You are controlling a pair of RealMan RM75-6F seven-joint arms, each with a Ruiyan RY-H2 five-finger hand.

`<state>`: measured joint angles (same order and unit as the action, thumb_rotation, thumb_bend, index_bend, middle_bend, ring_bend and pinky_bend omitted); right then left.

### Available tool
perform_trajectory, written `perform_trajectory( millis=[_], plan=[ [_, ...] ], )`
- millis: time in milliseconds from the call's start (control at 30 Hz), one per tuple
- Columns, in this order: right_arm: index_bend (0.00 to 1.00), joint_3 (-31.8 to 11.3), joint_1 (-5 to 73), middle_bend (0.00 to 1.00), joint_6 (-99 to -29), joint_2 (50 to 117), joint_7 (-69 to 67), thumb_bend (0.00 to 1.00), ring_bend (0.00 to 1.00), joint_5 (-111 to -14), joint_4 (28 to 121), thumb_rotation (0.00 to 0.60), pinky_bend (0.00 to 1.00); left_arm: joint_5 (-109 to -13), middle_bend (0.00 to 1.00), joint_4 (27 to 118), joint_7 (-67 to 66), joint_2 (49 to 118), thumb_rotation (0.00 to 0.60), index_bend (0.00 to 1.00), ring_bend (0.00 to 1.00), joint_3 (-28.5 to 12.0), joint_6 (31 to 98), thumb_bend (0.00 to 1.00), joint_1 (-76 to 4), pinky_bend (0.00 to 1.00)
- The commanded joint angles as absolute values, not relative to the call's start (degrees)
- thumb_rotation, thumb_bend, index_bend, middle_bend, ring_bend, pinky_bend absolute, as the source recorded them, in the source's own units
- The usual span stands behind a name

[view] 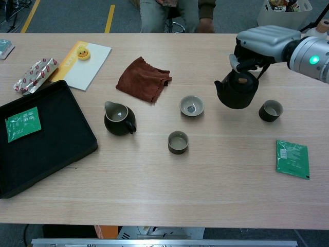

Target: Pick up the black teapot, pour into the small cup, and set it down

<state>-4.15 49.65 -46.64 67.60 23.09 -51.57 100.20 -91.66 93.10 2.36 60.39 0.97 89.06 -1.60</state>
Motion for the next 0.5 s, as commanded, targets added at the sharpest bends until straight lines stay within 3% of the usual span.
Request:
perform_trajectory(
  millis=[33,500],
  plan=[
    [0.95,-4.4,50.7,0.86,-47.3,68.2,25.0,0.68,0.81,-51.6,99.8,0.297,0.18,-91.7,0.24,93.1,2.3,60.4,0.6,0.17,0.2,0.9,89.2,0.4,-1.5,0.23],
    [0.95,-4.2,54.3,0.84,-48.1,72.7,32.0,0.68,0.78,-52.0,95.2,0.338,0.18,-91.6,0.24,93.6,1.9,60.3,0.6,0.17,0.2,0.8,90.3,0.4,-0.9,0.23]
  ],
)
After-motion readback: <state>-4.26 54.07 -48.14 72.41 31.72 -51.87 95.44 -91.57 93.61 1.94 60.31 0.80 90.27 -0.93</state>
